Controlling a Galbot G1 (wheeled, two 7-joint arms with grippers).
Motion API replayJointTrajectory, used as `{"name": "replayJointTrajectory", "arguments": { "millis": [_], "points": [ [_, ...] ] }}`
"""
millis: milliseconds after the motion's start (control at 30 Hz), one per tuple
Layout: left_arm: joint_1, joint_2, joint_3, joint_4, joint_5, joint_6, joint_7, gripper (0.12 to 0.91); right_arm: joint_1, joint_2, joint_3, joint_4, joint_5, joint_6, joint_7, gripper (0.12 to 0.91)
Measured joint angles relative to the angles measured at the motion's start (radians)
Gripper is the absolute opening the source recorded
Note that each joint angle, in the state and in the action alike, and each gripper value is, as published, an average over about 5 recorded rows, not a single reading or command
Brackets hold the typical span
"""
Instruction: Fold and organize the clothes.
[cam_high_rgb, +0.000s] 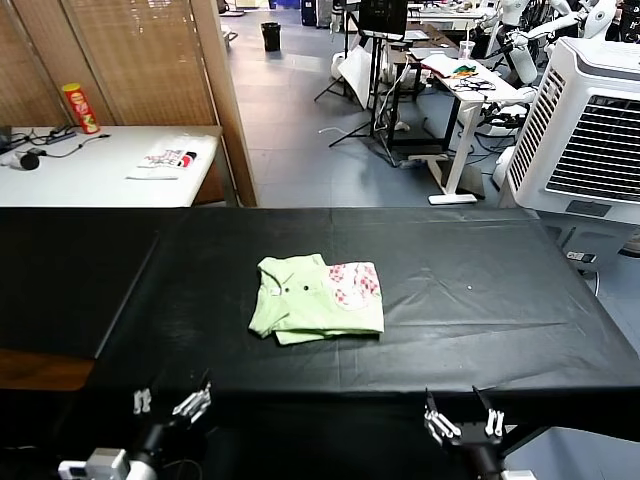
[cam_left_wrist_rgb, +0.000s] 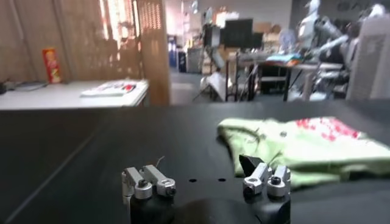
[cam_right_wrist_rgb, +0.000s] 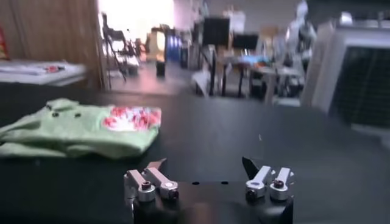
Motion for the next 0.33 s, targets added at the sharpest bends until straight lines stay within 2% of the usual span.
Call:
{"name": "replayJointTrajectory", "arguments": {
  "millis": [200,333],
  "points": [
    [0.034,-0.011,-0.011,-0.029,-0.004,0.067,0.002,0.798,-0.039,0.007,-0.021,0.040,-0.002,-0.035,0.019,0.798],
    [0.040,-0.015,-0.016,-0.041,-0.005,0.083,0.002,0.798,-0.044,0.007,-0.024,0.046,-0.004,-0.037,0.019,0.798]
  ]
}}
